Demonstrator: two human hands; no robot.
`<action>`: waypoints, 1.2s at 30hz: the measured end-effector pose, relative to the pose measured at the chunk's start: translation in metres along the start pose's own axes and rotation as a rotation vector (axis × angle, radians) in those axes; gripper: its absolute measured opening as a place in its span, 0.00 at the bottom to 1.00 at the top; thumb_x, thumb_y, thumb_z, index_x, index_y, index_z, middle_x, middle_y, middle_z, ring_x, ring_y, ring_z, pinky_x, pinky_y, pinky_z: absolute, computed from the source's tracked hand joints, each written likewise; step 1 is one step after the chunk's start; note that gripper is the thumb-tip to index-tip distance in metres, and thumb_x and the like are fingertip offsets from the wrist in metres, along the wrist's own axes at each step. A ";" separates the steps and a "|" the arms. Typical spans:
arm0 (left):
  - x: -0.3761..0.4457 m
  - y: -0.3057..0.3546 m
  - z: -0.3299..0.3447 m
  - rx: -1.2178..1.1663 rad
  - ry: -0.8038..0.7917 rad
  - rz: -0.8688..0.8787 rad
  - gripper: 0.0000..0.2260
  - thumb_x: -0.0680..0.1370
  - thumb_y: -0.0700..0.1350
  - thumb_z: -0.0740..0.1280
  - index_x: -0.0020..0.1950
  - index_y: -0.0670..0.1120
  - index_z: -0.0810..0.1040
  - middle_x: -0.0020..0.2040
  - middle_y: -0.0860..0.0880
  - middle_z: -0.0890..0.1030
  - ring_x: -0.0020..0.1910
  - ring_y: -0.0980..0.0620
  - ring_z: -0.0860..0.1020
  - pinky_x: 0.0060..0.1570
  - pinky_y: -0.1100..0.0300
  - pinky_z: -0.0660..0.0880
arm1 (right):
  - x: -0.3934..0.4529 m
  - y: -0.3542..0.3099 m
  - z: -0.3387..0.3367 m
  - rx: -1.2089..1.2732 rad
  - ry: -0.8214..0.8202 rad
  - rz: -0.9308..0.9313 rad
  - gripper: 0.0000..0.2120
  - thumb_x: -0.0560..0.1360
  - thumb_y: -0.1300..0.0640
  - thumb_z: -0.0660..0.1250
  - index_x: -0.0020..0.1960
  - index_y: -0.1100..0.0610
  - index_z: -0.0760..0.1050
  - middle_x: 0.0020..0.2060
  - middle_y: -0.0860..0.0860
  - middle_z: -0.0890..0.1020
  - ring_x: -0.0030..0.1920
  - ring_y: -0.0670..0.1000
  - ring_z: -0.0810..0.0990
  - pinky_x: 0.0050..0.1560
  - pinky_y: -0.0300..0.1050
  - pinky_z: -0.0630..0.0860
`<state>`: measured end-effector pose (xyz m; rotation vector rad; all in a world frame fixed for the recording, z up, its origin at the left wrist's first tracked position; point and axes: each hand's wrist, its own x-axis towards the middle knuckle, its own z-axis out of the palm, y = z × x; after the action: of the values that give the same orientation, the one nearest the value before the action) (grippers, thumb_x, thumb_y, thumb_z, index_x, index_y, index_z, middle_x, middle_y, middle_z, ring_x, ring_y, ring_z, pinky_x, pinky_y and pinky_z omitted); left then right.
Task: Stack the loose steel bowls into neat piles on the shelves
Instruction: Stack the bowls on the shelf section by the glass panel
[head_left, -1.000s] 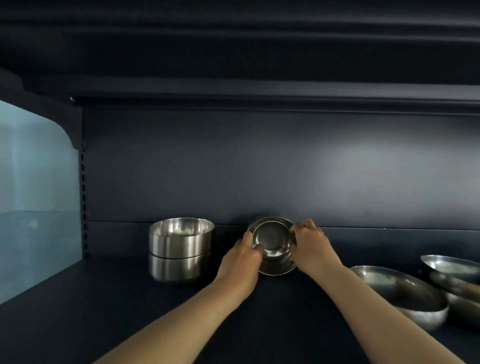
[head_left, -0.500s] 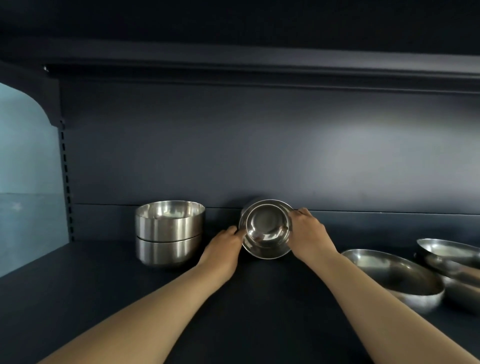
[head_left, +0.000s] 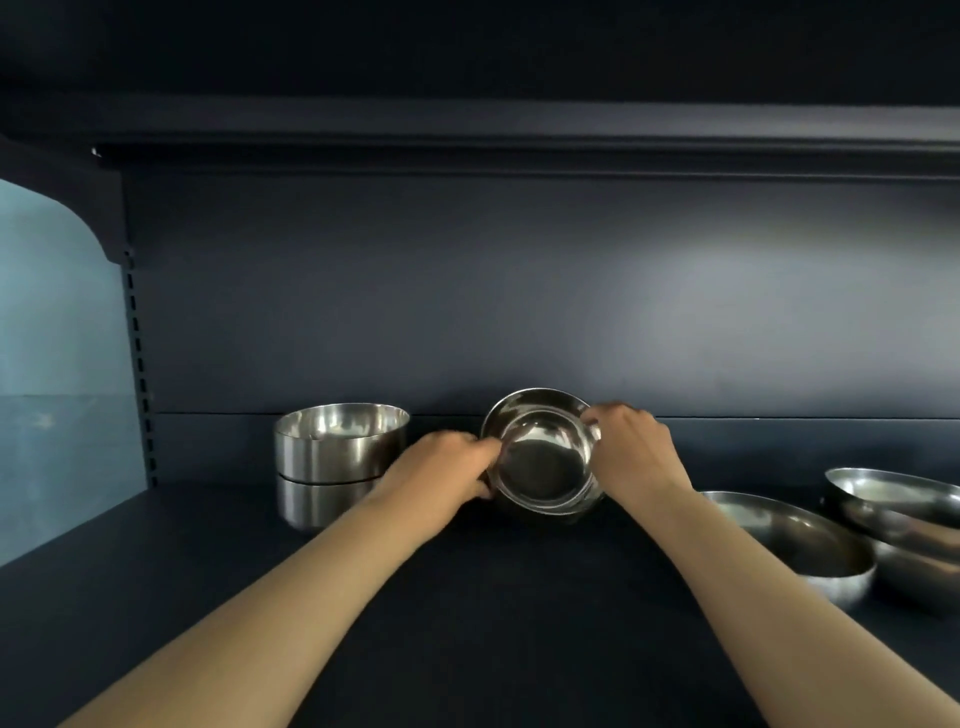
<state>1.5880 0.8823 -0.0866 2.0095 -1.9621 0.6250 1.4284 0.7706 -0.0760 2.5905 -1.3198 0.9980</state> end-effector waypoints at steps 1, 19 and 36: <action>-0.003 -0.001 -0.012 -0.044 -0.016 -0.004 0.10 0.74 0.48 0.70 0.52 0.47 0.75 0.49 0.50 0.79 0.49 0.50 0.78 0.46 0.56 0.73 | 0.000 -0.002 -0.005 0.009 0.010 -0.010 0.16 0.72 0.69 0.60 0.55 0.56 0.78 0.52 0.54 0.80 0.52 0.56 0.78 0.46 0.41 0.66; -0.048 -0.019 -0.035 -0.400 -0.299 -0.152 0.09 0.70 0.53 0.73 0.48 0.57 0.78 0.44 0.58 0.79 0.44 0.62 0.78 0.50 0.57 0.78 | -0.015 -0.016 -0.008 0.127 -0.346 -0.049 0.14 0.72 0.64 0.60 0.50 0.53 0.81 0.50 0.51 0.82 0.52 0.53 0.79 0.46 0.40 0.72; -0.047 -0.022 -0.027 -0.414 -0.273 -0.055 0.14 0.69 0.55 0.73 0.54 0.57 0.79 0.49 0.63 0.76 0.43 0.67 0.76 0.46 0.65 0.77 | -0.025 -0.002 -0.053 0.168 -0.621 -0.395 0.09 0.64 0.47 0.75 0.43 0.46 0.81 0.34 0.35 0.80 0.36 0.36 0.77 0.39 0.37 0.71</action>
<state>1.6073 0.9375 -0.0833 1.9496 -1.9686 -0.0758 1.3923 0.8072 -0.0476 3.2593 -0.7427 0.2527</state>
